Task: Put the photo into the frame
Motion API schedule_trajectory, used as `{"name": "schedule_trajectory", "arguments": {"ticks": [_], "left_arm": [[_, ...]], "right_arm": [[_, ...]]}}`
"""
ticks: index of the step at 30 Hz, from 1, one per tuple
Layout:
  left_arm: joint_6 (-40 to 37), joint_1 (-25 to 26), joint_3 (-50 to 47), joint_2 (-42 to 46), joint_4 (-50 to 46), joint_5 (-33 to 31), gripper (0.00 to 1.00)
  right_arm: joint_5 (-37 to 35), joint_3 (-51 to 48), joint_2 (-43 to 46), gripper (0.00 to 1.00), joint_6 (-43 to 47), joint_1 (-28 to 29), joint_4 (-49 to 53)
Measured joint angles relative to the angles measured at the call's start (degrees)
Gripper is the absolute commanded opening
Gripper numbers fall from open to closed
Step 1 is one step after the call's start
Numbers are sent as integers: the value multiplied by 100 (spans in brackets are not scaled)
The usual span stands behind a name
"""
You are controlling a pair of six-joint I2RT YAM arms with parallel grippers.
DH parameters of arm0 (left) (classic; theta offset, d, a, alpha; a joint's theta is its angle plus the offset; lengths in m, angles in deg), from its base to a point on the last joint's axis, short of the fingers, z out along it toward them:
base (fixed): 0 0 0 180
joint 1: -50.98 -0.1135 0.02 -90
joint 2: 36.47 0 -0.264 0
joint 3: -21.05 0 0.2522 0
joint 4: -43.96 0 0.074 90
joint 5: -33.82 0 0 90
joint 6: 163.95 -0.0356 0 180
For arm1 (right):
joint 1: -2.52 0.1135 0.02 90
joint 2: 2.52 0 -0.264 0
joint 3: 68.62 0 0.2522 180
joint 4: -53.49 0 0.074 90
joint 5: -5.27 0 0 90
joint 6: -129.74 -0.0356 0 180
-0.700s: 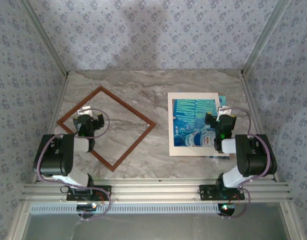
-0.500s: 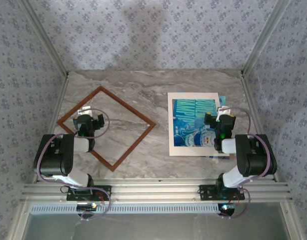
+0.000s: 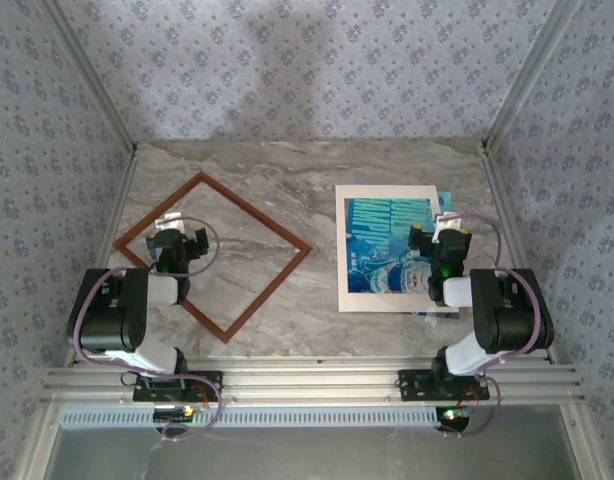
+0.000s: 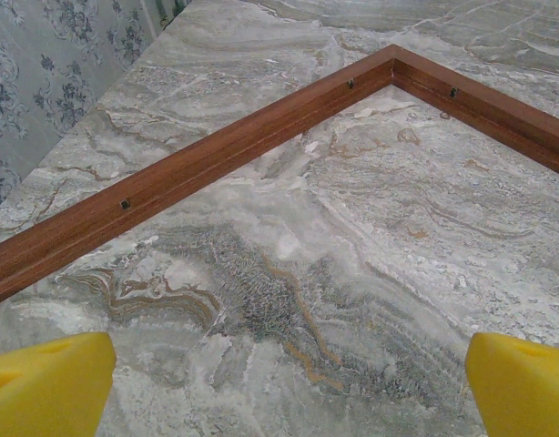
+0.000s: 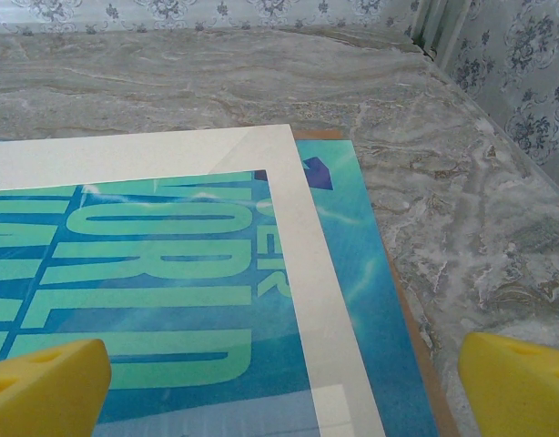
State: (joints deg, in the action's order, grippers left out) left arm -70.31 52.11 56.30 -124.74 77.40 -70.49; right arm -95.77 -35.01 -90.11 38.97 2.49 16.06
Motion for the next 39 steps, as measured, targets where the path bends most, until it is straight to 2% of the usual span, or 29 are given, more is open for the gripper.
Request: {"name": "schedule_trajectory", "arguments": {"ticks": [14,21,25,30,35,39], "left_arm": [[0,0,4,7,-15,-2,99],[-22,31,549,581,-1126,-2,99],[208,70,1051,1086,-2050,-22,98],[1248,76,1722,1193,-3246,-70,99],[2551,76,1882,1152,-4026,-46,99],[3091,76,2015,1051,-4430,22,99]], "right_arm": [[136,57,28,100,68,9,179],[-66,494,667,100,343,407,1281],[-70,1333,848,98,361,872,2406],[466,2658,527,94,162,1473,3724],[857,4203,-651,81,225,2592,4970],[1434,5720,-1884,76,225,3250,6002]]}}
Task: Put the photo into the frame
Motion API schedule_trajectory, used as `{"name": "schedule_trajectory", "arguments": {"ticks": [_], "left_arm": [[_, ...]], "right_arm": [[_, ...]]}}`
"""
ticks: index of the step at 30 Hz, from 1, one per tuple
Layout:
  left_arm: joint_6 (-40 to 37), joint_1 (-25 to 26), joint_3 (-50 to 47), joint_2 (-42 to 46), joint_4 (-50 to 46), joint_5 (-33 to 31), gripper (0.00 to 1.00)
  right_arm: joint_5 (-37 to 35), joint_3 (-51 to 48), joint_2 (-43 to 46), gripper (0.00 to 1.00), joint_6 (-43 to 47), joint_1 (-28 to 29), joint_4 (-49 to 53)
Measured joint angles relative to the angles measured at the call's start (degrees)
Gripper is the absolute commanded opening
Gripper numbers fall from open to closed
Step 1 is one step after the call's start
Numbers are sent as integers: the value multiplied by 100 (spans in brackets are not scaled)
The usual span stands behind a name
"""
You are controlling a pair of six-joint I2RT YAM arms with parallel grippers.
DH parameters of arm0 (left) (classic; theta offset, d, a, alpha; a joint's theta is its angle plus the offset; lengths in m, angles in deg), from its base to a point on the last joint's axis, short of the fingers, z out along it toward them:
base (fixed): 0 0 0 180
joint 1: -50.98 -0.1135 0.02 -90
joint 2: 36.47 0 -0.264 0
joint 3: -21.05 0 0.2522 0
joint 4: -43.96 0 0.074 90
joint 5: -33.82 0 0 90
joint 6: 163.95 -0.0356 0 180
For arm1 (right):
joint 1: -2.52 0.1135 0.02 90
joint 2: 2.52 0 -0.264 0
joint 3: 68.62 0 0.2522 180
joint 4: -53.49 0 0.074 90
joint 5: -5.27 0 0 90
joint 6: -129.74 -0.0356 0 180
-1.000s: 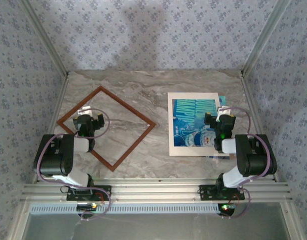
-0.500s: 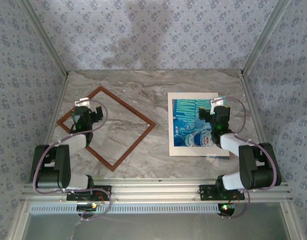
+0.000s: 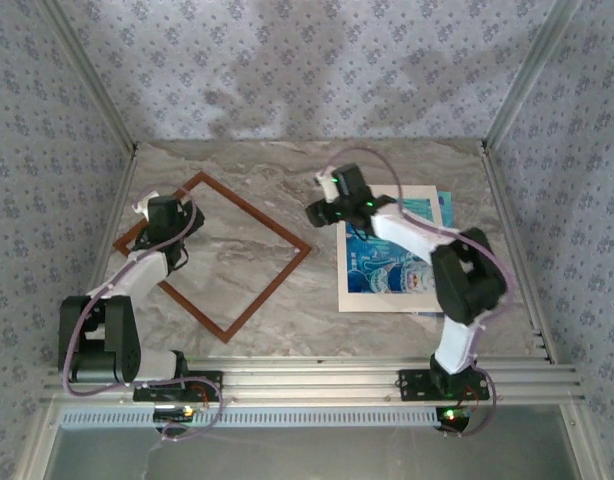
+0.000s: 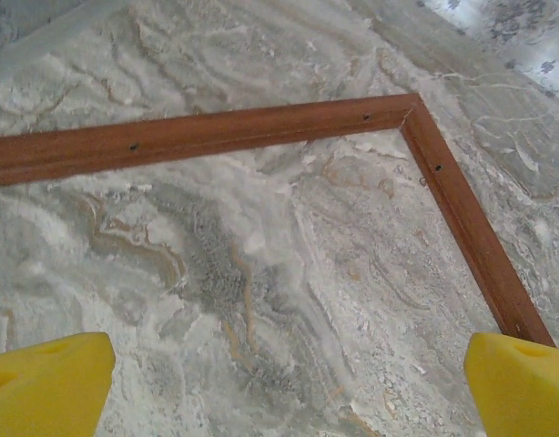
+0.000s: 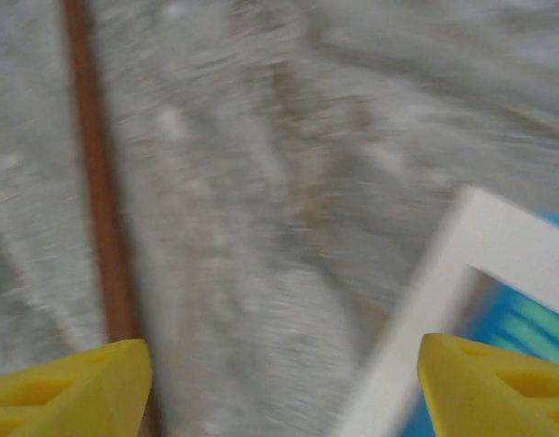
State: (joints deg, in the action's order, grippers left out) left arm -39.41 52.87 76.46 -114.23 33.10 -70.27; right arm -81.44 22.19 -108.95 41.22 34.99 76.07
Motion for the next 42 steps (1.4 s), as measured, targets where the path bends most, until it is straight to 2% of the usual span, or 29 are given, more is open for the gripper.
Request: {"name": "schedule_trajectory", "arguments": {"ticks": [5,8,15,23,27,38,42], "left_arm": [[306,0,170,-2,-302,120,99],[363,0,170,0,-448,262,99],[446,0,9,127,-584,581,99],[457,0,-11,127,-693,835,98],[459,0,-11,127,-704,922,99],[570,17,-11,94,-702,1158,99],[643,50,-11,11,-699,1174,99]], "right_arm": [[472,1580,-1311,73,59,608,1191],[629,2096,-1777,72,129,848,1757],[575,2793,-2319,71,380,984,2704],[81,3123,-2516,70,739,927,3023],[-37,3174,-2647,61,876,903,3038],[-74,3281,-2774,18,894,894,3067],[122,3042,-2632,12,614,824,2951]]}}
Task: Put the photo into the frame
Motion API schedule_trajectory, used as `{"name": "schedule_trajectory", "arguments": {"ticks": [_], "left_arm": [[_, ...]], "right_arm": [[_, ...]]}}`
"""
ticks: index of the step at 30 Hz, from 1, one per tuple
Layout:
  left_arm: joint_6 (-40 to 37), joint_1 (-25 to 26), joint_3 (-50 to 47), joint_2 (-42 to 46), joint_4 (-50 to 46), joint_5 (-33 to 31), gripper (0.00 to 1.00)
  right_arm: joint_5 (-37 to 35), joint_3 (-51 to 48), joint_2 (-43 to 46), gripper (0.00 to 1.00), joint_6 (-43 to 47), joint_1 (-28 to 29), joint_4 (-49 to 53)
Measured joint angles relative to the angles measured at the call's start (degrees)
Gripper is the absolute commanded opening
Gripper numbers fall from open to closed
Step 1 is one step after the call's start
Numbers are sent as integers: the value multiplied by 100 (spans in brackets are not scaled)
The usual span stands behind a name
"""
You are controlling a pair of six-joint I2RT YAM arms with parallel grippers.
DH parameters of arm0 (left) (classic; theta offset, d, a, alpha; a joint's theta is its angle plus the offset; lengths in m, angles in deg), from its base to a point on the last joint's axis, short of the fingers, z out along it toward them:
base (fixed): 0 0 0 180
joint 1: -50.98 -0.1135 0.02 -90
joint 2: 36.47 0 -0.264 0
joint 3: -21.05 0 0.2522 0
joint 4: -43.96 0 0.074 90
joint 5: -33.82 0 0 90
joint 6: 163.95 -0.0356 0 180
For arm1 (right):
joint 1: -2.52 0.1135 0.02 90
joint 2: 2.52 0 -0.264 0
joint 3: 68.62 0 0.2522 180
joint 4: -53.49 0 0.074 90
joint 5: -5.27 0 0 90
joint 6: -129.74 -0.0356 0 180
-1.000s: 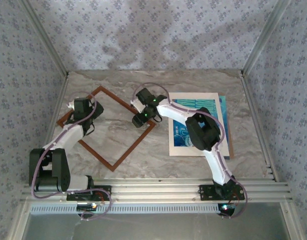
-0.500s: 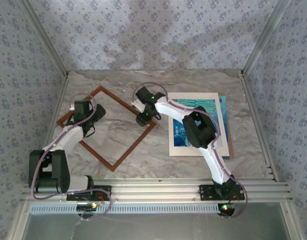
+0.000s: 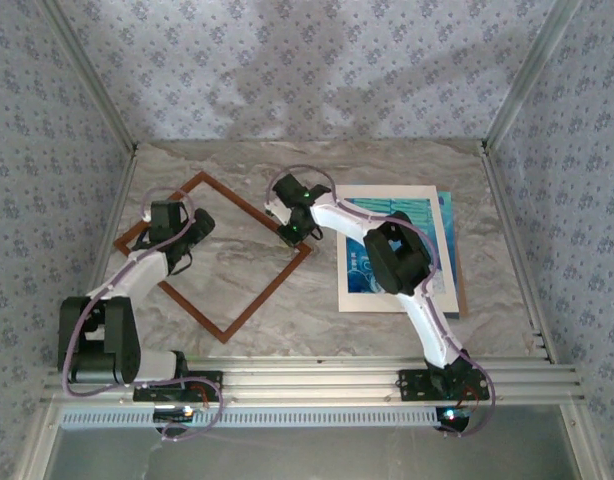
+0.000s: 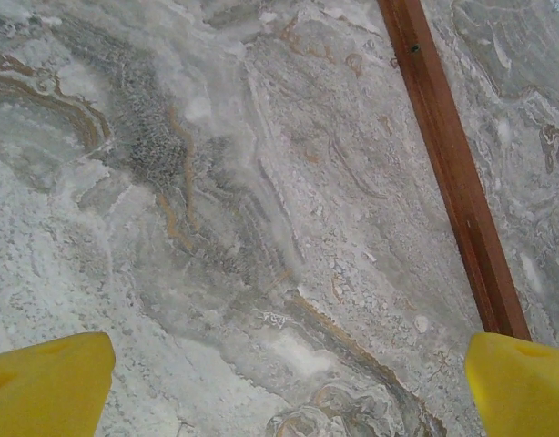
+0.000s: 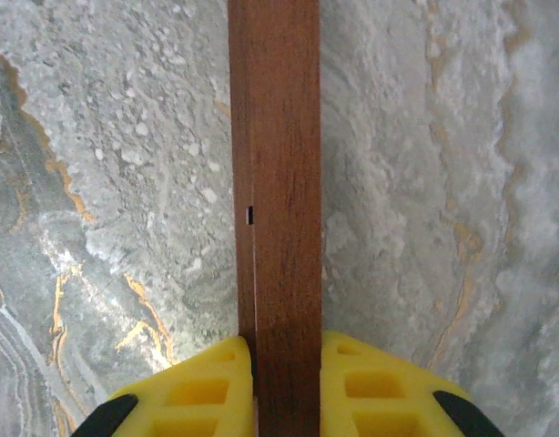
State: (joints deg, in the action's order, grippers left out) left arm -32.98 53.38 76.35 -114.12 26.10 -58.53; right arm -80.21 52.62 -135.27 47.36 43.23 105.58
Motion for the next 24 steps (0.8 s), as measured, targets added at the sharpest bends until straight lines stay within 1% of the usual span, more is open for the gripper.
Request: {"name": "schedule_trajectory", "arguments": {"ticks": [4,9,12,16,21,24], "left_arm": [[72,33,33,-149,-2,9,99],[118,164,284,-525,-7,70,98],[120,269,474,-695,-2,114,98],[140,374,662,-841,0,173,98],[166,444,782,-916,-7,214,98],[177,448,817,-916,-33,238,98]], "right_arm": [[87,-750,457,5,-446,-61,-188],[17,-1799,1145,5,-1211,-144,-337],[-129,-2256,1467,5,-1609,-160,-382],[-378,-2673,1784,5,-2214,-111,-426],[-656,-3115,2046,5,-3257,31,-560],[-809,-3174,2074,5,-3801,131,-590]]}}
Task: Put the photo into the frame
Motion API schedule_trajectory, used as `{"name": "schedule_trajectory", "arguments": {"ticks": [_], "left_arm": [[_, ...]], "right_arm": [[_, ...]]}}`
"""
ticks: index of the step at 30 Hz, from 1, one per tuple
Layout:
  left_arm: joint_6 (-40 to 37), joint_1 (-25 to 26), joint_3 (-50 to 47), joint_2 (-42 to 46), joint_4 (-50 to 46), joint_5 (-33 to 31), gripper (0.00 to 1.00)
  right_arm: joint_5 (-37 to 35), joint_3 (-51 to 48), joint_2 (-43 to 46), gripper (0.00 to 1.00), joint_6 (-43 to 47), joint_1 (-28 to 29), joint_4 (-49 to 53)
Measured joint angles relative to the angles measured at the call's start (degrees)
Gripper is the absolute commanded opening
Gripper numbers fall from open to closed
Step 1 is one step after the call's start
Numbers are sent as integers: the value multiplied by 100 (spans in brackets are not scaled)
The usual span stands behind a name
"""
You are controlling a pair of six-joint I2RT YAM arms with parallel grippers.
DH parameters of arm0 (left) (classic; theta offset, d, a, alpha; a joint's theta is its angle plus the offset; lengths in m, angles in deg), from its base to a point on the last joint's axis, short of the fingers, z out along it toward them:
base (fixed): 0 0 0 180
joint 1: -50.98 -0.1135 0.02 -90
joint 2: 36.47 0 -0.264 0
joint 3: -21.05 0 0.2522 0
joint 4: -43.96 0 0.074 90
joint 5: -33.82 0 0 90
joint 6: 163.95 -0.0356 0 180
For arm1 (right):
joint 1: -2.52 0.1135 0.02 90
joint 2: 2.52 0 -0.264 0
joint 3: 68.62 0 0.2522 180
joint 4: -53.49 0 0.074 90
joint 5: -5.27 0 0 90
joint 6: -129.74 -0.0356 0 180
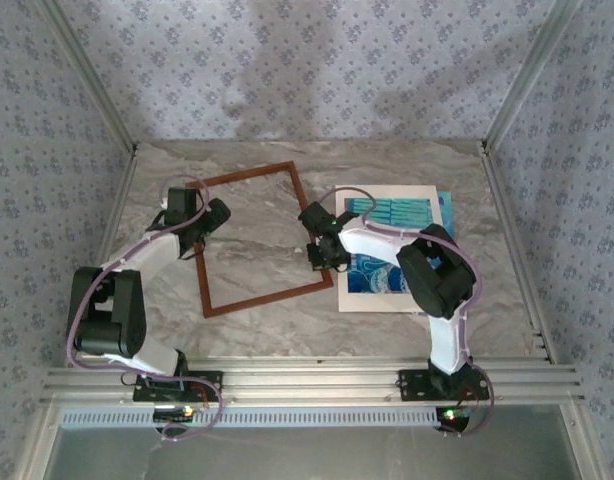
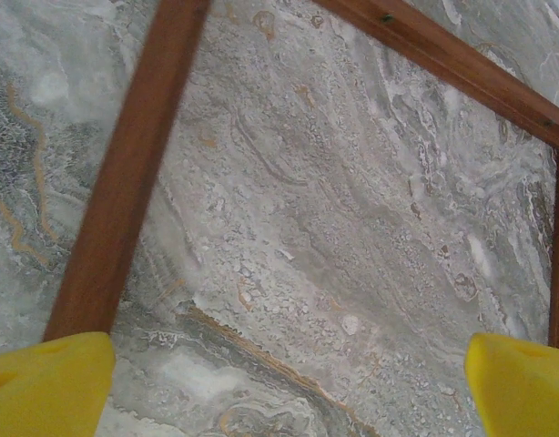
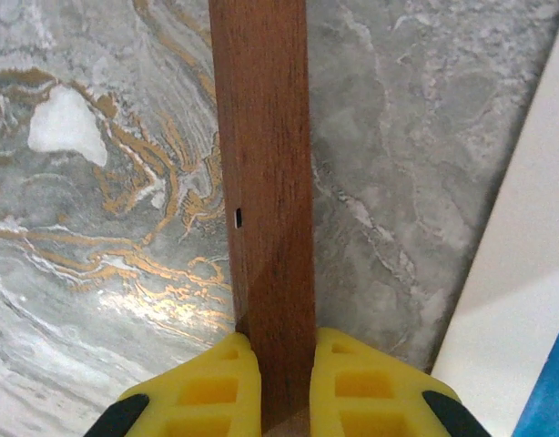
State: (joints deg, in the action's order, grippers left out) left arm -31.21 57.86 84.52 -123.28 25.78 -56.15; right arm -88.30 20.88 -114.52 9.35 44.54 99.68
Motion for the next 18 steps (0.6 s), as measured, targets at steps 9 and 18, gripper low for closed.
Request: {"name": "schedule_trajectory", "arguments": {"ticks": [9,18], "left_arm": [[0,0,26,0,-48,63,98],[0,46,44,0,-114,258,99]], "right_arm": [[-214,0,0,8,-1095,334,-35],[-293,4,37,52,-1169,391,140]]}}
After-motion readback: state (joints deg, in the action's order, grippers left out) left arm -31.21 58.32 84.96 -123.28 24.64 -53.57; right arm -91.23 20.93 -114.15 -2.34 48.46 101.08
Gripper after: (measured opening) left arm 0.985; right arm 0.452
